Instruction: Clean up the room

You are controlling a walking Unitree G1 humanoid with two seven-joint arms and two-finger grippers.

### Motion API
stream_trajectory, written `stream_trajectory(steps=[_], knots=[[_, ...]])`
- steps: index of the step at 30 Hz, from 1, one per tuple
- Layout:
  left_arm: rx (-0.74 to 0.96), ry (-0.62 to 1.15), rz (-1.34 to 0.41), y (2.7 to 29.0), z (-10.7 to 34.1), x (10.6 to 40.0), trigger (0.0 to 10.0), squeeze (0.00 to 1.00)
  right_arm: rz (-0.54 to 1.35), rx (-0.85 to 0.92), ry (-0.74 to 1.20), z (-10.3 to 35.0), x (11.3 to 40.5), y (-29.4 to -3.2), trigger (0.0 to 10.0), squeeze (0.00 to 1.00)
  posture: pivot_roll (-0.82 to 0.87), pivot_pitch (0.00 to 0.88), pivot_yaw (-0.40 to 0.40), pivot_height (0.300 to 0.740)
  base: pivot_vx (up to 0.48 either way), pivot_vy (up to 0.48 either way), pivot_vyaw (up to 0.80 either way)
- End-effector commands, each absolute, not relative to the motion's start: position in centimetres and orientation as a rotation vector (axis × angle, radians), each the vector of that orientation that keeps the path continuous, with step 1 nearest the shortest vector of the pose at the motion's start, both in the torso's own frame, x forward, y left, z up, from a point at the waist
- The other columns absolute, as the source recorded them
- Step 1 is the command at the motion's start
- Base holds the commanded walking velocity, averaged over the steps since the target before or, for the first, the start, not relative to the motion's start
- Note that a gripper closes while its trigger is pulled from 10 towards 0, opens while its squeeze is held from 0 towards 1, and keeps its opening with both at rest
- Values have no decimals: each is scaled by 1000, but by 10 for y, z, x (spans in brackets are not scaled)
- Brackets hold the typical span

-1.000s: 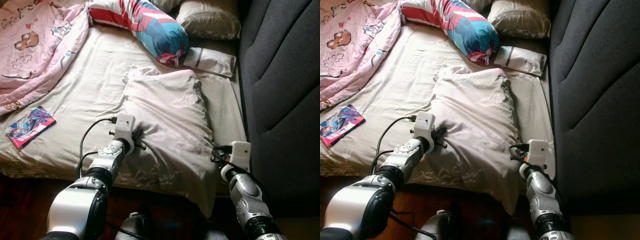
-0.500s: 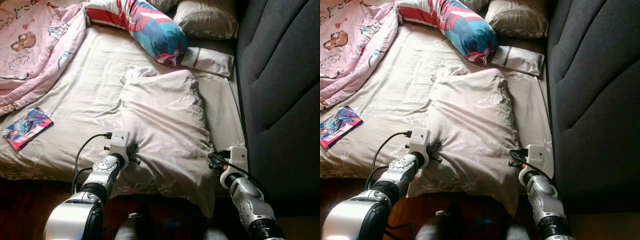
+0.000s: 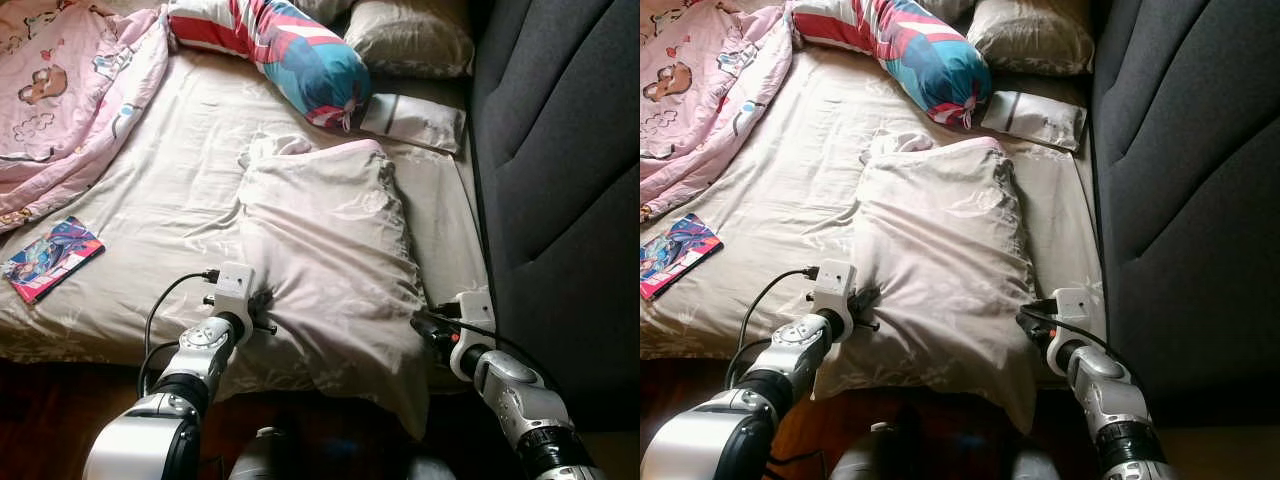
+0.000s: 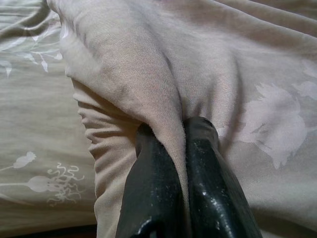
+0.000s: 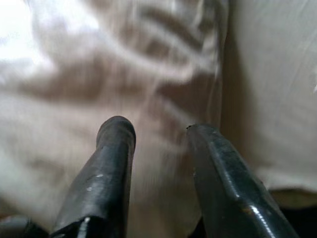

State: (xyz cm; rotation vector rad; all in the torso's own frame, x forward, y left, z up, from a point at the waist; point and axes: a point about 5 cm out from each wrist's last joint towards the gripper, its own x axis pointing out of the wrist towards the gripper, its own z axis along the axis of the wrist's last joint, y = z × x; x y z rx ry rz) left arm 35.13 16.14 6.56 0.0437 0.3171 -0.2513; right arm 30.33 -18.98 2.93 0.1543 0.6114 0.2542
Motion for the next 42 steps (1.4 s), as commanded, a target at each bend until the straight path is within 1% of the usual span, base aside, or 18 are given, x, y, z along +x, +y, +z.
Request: stream_trajectory(steps=[1, 8, 9, 15, 21, 24, 37, 38, 39, 42], knots=[[62, 297, -244, 172, 66, 349, 10000, 0, 240, 166, 709, 9, 288, -190, 10000, 1000, -124, 225, 76, 740, 0, 0, 0], [62, 298, -244, 174, 64, 347, 10000, 0, 222, 199, 766, -7, 276, -185, 10000, 1000, -112, 232, 80, 740, 0, 0, 0], [62, 299, -243, 174, 63, 346, 10000, 0, 217, 199, 769, -9, 275, -185, 10000, 0, -112, 232, 80, 740, 0, 0, 0], [66, 306, -248, 176, 60, 342, 10000, 0, 136, 311, 735, -15, 274, -180, 10000, 0, -93, 242, 90, 740, 0, 0, 0], [67, 311, -259, 175, 56, 339, 10000, 0, 137, 341, 722, -20, 271, -172, 10000, 0, -74, 251, 102, 740, 0, 0, 0], [67, 317, -270, 174, 55, 338, 10000, 0, 135, 382, 666, -15, 277, -170, 10000, 0, -73, 253, 106, 740, 0, 0, 0], [65, 339, -276, 168, 49, 335, 10000, 0, 134, 399, 609, -11, 281, -176, 10000, 0, -79, 237, 101, 740, 0, 0, 0], [65, 339, -276, 168, 49, 335, 10000, 0, 133, 404, 607, -11, 281, -175, 10000, 153, -78, 236, 101, 740, 0, 0, 0], [66, 337, -276, 169, 49, 335, 10000, 0, 137, 411, 604, -11, 281, -174, 10000, 1000, -79, 235, 101, 740, 0, 0, 0], [67, 337, -276, 170, 49, 334, 10000, 0, 146, 420, 593, -10, 281, -173, 10000, 1000, -80, 234, 100, 740, 0, 0, 0]])
